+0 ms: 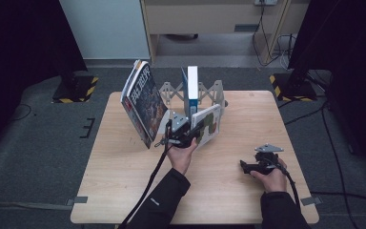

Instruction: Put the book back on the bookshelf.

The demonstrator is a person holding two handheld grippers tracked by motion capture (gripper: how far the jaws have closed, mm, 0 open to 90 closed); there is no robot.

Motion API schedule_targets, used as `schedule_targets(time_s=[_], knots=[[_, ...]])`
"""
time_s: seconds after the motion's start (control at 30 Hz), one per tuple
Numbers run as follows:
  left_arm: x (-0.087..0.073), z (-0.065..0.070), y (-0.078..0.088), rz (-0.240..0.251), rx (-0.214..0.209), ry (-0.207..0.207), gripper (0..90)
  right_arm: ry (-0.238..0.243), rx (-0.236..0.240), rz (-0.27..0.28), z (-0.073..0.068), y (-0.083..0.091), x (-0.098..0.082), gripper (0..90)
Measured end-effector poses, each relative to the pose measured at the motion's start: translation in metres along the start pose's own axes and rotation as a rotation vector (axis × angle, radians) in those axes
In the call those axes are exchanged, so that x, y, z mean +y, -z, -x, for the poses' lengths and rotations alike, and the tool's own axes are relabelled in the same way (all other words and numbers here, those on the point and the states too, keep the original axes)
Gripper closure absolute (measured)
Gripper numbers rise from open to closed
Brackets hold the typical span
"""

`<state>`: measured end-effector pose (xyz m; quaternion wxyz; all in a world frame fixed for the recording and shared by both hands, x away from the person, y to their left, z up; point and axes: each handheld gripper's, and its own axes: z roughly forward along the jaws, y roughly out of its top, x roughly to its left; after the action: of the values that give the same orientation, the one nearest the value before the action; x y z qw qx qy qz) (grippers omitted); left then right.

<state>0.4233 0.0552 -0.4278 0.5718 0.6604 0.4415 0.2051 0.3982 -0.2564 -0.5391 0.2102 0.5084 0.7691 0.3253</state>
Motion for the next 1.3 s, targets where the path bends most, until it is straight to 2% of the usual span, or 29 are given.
schedule_targets(time_s=[0.47, 0.7, 0.97, 1.1, 1.23, 1.3], knots=[[-0.008, 0.0, -0.013, -0.001, 0.023, 0.005, 74.1, 0.0, 0.0, 0.0, 0.0, 0.0, 0.0, 5.7], [-0.012, 0.001, -0.014, -0.006, 0.027, 0.001, 74.0, 0.0, 0.0, 0.0, 0.0, 0.0, 0.0, 5.7], [-0.023, 0.005, -0.008, -0.013, 0.012, -0.017, 73.8, 0.001, 0.0, 0.0, 0.0, 0.0, 0.0, 5.7], [-0.03, 0.006, 0.0, -0.032, -0.005, -0.041, 73.4, 0.001, -0.001, 0.0, 0.0, 0.0, 0.0, 5.7], [-0.036, 0.005, 0.009, -0.06, -0.017, -0.036, 72.9, 0.003, 0.0, -0.001, 0.0, 0.0, 0.0, 5.7], [-0.04, 0.003, 0.013, -0.078, -0.022, -0.05, 72.7, 0.0, 0.0, 0.0, 0.0, 0.0, 0.0, 5.7]])
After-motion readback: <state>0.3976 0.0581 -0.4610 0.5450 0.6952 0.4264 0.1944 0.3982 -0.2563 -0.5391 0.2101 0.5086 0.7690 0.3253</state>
